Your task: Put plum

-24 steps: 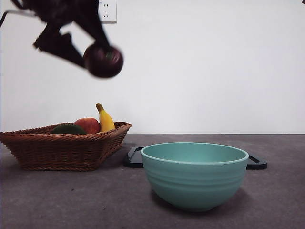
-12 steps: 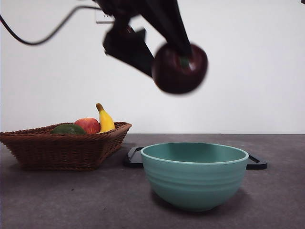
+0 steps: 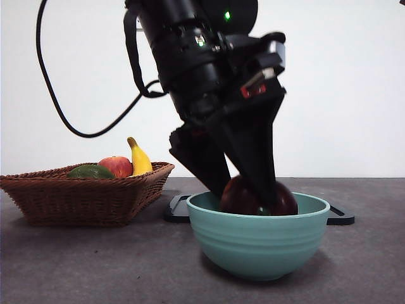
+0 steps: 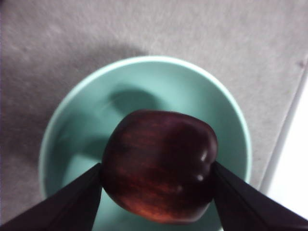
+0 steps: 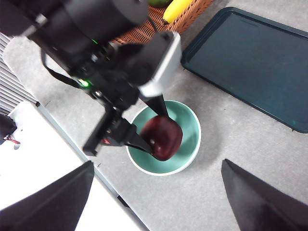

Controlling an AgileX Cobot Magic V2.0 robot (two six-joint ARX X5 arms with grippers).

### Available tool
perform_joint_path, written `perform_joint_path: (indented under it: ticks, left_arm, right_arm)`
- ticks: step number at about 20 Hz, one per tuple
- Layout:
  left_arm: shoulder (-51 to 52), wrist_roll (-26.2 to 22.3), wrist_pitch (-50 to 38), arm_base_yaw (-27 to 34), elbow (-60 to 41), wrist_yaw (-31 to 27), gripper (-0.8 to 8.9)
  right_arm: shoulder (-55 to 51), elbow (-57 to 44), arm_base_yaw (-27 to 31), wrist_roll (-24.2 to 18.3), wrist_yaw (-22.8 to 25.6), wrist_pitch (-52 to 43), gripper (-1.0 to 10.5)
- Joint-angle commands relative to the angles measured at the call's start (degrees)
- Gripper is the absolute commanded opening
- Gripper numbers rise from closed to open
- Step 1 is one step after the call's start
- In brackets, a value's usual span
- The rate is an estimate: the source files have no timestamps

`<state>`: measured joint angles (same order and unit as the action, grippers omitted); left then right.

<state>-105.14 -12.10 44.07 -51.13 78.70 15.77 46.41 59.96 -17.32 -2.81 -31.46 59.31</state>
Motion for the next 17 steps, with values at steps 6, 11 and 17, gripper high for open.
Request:
perform_joint_path:
  ticks: [6, 11, 17]
  left_arm:
    - [-2.80, -1.42, -0.74, -1.01, 1.29, -0.04, 3.16]
    - [-2.80, -1.36, -0.57, -1.09, 1.29, -0.79, 4.06]
    - [-0.61, -0.68, 0.04, -1.05, 2.08, -0.76, 4.05]
  right_arm:
    - [0.31, 1.03, -0.33, -0.61, 0.02, -0.52, 4.2]
    - [0.31, 1.03, -0.33, -0.63, 0.02, -0.55, 4.2]
    - [0.31, 1.03, -0.33, -0.63, 0.02, -0.52, 4.2]
